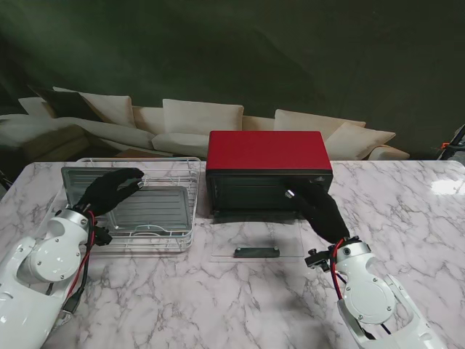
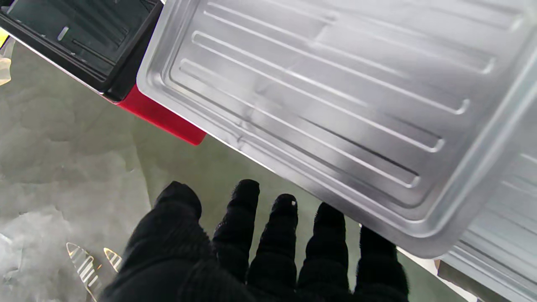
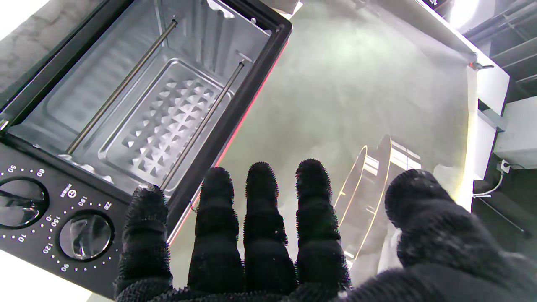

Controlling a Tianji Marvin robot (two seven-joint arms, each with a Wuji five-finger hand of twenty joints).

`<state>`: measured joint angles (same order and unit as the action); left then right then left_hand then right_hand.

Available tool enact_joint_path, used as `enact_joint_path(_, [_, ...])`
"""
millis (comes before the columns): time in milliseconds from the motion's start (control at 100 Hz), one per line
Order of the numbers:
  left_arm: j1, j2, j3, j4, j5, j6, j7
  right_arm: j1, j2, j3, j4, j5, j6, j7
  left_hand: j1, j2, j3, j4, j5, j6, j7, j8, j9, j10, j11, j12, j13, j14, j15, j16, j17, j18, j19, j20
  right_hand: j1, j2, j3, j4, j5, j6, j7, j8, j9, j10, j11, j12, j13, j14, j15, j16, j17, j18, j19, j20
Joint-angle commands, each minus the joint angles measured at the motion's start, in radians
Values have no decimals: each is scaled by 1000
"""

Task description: Slide the trays into the oven

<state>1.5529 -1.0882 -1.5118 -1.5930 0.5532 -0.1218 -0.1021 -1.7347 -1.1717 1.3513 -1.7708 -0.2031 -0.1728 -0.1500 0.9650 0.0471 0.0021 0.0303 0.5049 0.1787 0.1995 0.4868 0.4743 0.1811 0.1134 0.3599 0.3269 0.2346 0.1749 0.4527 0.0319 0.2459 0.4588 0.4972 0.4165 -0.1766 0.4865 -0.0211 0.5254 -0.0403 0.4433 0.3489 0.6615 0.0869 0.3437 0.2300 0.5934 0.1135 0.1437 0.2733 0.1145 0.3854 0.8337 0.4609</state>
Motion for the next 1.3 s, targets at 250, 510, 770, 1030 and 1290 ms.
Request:
enact_joint_path(250, [31,11,-25,7,17,-11,-34,0,0,-6,4,-2,14,6,-26,5,-25,-26,-23,-20,-30,-9,79,6,24,16,104,19,81,80,44,17,123,98,-31,-22,11,-11,-8,-23,19,-21,26,-3,35,10,30,5,14,13,1,-9,22,22])
enact_joint_path(510, [67,27,-72,-31,43,-54,-100,-1,1,-7,3,-3,19,7,-28,-50,-23,-18,-6,10,-28,-16,161,15,73,72,181,48,185,212,95,16,344,168,-31,-21,9,-11,-8,-22,18,-21,32,4,43,13,34,7,19,20,0,-6,27,26])
enact_joint_path(770, [68,49,-115,-46,113,-117,-179,2,1,-9,5,-2,26,10,-20,-174,-8,19,-7,9,-50,-51,121,17,7,-25,189,31,115,133,105,3,308,95,-30,-21,8,-11,-10,-21,18,-21,33,6,49,16,35,10,21,24,-1,-7,28,28])
enact_joint_path(1030, [22,61,-93,-18,158,-110,-223,7,2,-12,10,1,32,15,31,-232,16,43,-23,-3,-68,-85,71,24,-31,-90,186,6,92,82,125,-31,267,49,-30,-20,7,-11,-13,-21,18,-20,33,7,52,18,34,10,21,26,-3,-9,27,29])
enact_joint_path(1290, [-35,69,-49,19,171,-77,-265,10,1,-12,11,6,33,16,190,-201,100,84,13,-35,-38,-95,122,-30,39,-67,240,-29,113,73,175,-69,305,40,-31,-19,5,-11,-13,-21,19,-18,35,7,56,21,36,11,23,28,-2,-9,27,29])
